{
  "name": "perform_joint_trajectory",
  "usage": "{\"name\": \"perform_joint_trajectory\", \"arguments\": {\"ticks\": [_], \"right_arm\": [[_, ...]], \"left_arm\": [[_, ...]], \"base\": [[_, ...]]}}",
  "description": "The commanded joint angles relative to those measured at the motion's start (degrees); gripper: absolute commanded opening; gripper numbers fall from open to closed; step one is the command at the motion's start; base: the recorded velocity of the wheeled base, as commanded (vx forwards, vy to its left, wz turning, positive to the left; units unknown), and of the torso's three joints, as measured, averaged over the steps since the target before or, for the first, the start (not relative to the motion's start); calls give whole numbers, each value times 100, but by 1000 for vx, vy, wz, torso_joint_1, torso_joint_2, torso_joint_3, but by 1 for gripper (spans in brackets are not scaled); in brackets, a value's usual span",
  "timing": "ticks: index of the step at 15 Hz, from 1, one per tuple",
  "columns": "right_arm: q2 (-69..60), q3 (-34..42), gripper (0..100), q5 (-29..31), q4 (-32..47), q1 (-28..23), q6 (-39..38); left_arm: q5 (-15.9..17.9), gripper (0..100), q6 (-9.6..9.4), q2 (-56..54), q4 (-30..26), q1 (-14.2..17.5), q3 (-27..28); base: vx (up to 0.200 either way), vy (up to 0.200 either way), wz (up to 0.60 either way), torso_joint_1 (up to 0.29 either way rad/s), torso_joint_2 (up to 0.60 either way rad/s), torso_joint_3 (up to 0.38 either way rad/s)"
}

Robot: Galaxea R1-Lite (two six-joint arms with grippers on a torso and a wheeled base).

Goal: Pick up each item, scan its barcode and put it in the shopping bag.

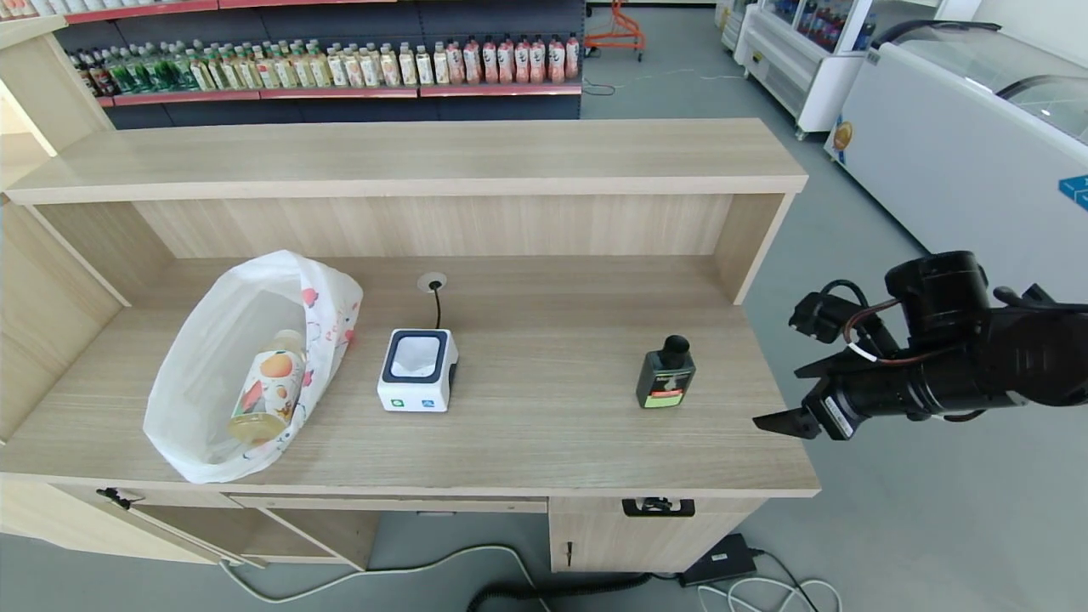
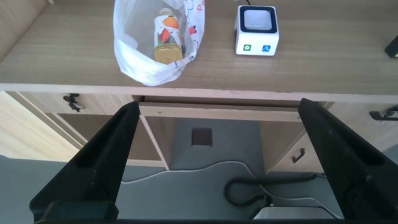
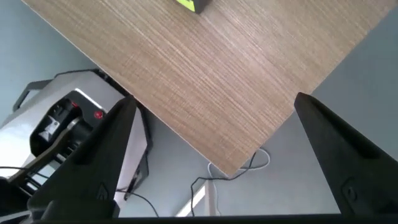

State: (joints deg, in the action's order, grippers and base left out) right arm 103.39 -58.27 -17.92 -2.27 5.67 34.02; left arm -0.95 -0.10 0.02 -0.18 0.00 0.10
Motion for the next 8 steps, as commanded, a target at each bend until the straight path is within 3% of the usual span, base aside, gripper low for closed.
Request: {"name": "perform_joint_trajectory", "arguments": {"ticks": [1,8], "right_arm": [[322,-193,100,-10,-142,189,-1],[823,-360,100,8,-784,646,-10]], "left_arm": [[-2,100,1,-2,1,0,-1],[-2,100,1,-2,1,0,-1]], "base": [[0,0,0,0,0,0],[0,0,0,0,0,0]]}}
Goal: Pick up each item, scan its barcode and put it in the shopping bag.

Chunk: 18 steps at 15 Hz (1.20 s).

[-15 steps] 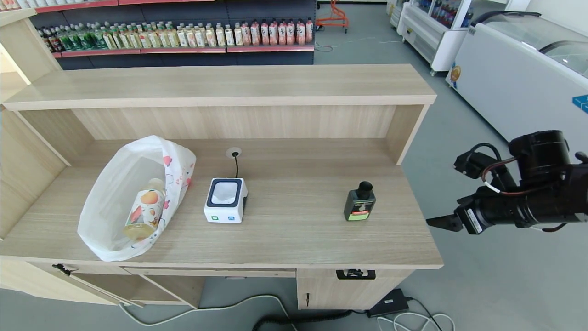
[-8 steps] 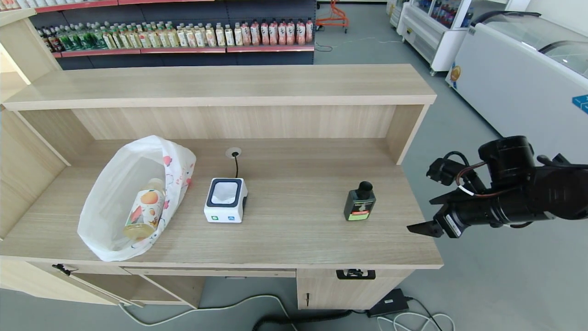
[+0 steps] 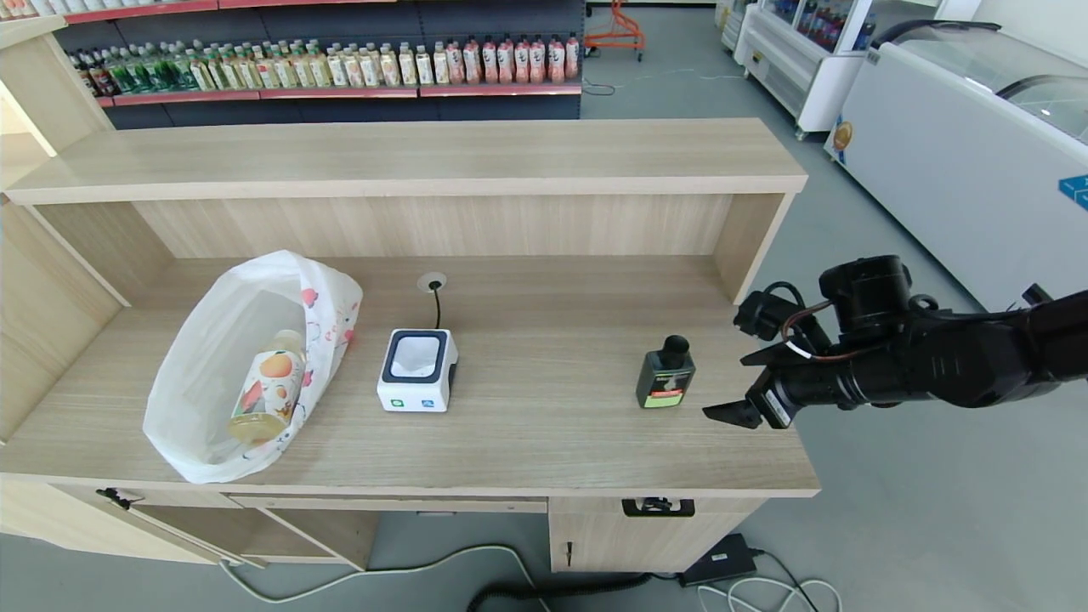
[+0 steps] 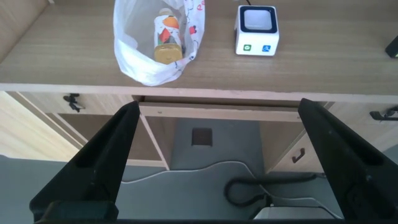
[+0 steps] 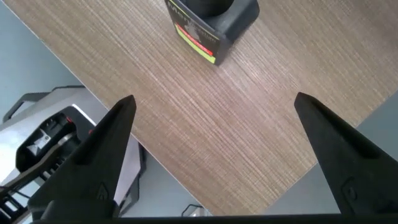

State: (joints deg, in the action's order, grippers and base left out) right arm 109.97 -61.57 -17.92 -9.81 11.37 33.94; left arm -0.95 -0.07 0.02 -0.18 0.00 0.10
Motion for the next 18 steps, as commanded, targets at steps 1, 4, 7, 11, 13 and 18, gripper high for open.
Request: {"name": "perform_joint_trajectory", "arguments": {"ticks": [1,4,7,11,13,18], "right_arm": [[218,-56,100,8,-65,93,16],[429,-162,100,8,-179,207,25],[613,-215,100,17,-513,251,16],[894,-540,100,17,-530,348,16],[982,-628,100,8,-566,383,25],[1281,-944,100,17,-645,524,-10]], "left_arm": [[-2,100,-1,-2,1,0,-1],[-2,100,-1,-2,1,0,-1],[-2,100,-1,-2,1,0,-1],[-2,100,-1,-2,1,0,-1],[-2,100,-1,-2,1,0,-1],[-2,100,-1,-2,1,0,-1]], "base": [[0,0,0,0,0,0],[0,0,0,0,0,0],[0,0,0,0,0,0],[0,0,0,0,0,0],[0,0,0,0,0,0],[0,0,0,0,0,0]]}}
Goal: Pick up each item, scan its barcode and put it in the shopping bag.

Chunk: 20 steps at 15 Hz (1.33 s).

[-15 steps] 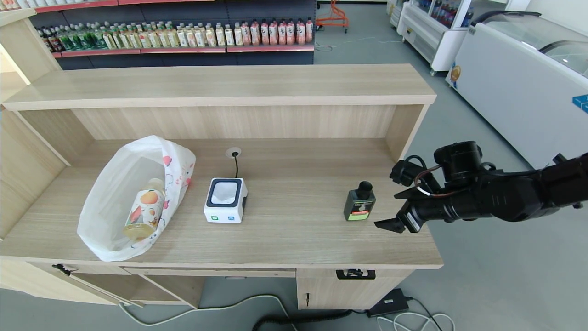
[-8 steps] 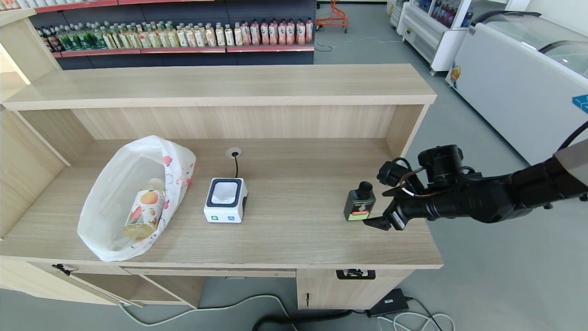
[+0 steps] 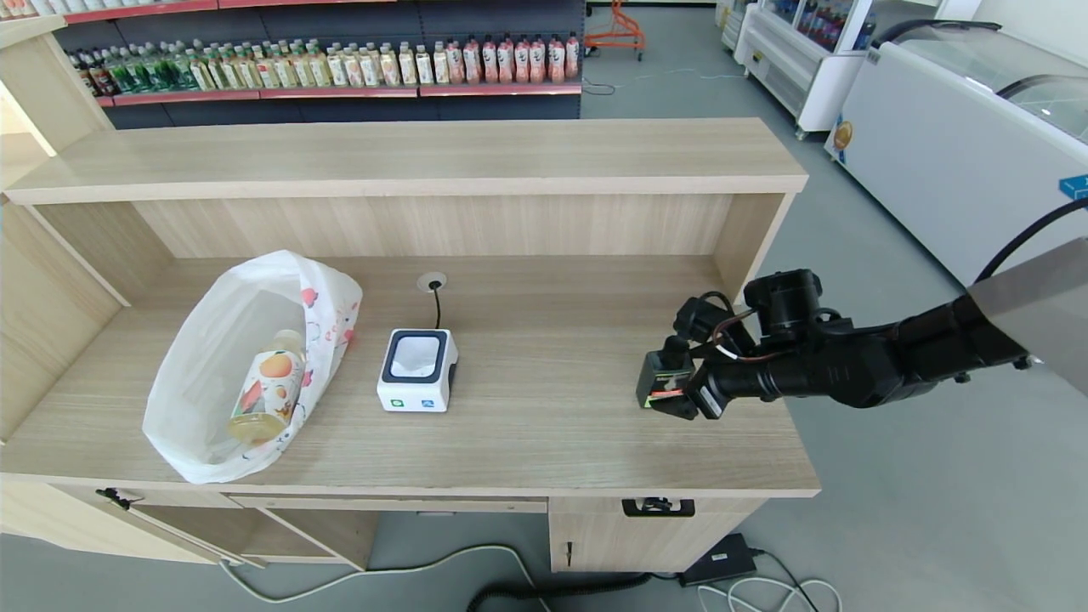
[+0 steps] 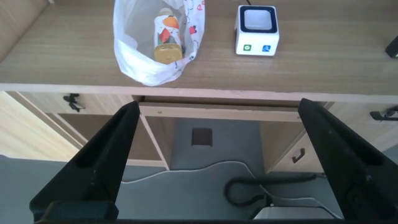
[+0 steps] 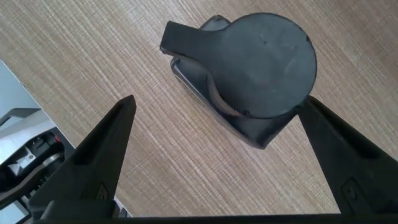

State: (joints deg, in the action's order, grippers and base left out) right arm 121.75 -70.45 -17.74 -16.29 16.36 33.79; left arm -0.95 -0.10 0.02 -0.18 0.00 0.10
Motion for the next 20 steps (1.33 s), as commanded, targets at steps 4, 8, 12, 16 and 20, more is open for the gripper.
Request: {"name": "perform_joint_trajectory", "arguments": {"ticks": [4,8,12,16,20], "right_arm": [[271,-188,100,7,-41,131,5],[288,-215,0,25,-85,148,13],[139,102,0,25,-384,122,5],[-977,1314,0,25,-1201,-98,-250],[-2428,3415,0,7,-3030,-704,1042]], "left_arm": [[-2,100,1,-2,1,0,-1],[-2,100,1,-2,1,0,-1],[-2,100,1,-2,1,0,-1],[-2,100,1,-2,1,0,-1],[-2,100,1,-2,1,0,-1]], "base": [[0,0,0,0,0,0],[0,0,0,0,0,0],[0,0,0,0,0,0],[0,0,0,0,0,0],[0,0,0,0,0,0]]}}
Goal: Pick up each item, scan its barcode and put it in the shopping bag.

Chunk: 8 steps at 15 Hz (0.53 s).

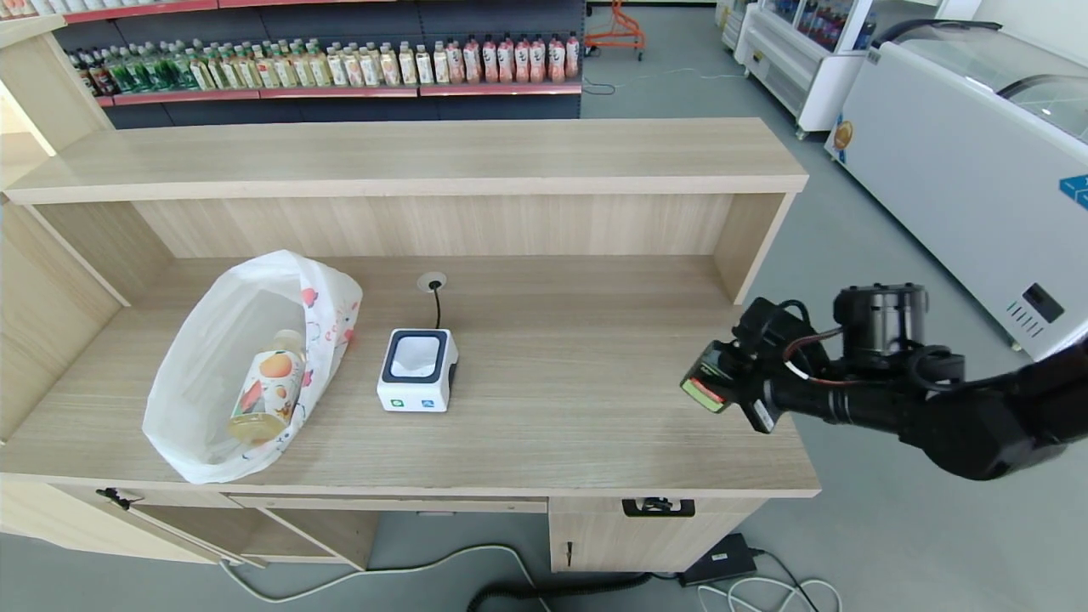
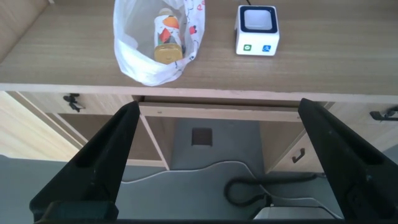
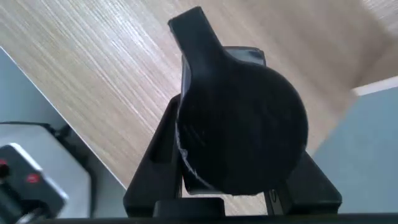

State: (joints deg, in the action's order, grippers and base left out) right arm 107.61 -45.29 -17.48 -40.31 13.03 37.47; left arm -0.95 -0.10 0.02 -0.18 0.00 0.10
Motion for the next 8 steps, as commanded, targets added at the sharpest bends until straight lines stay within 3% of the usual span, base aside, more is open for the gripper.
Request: {"name": "perform_joint_trajectory", "arguments": {"ticks": [1,2,4,6,8], "right_arm": [[-1198,1040,0,-80,-811,-415,1658],[-1277,1101,0,-300,-970,-415,2396],[-1330,1303,0,-1697,-1066,-363,4066],[-1374,1417,0,-2435,-1022,-275,5639],[-1365,1426,0,-3103,-266,358,8109]], "left_arm": [[-2,100,1,-2,1,0,-1],[-2,100,1,-2,1,0,-1],[-2,100,1,-2,1,0,-1],[-2,100,1,-2,1,0,-1],[-2,100,1,-2,1,0,-10]], "base": [[0,0,0,0,0,0],[0,0,0,0,0,0],[0,0,0,0,0,0],[0,0,0,0,0,0],[0,0,0,0,0,0]]}}
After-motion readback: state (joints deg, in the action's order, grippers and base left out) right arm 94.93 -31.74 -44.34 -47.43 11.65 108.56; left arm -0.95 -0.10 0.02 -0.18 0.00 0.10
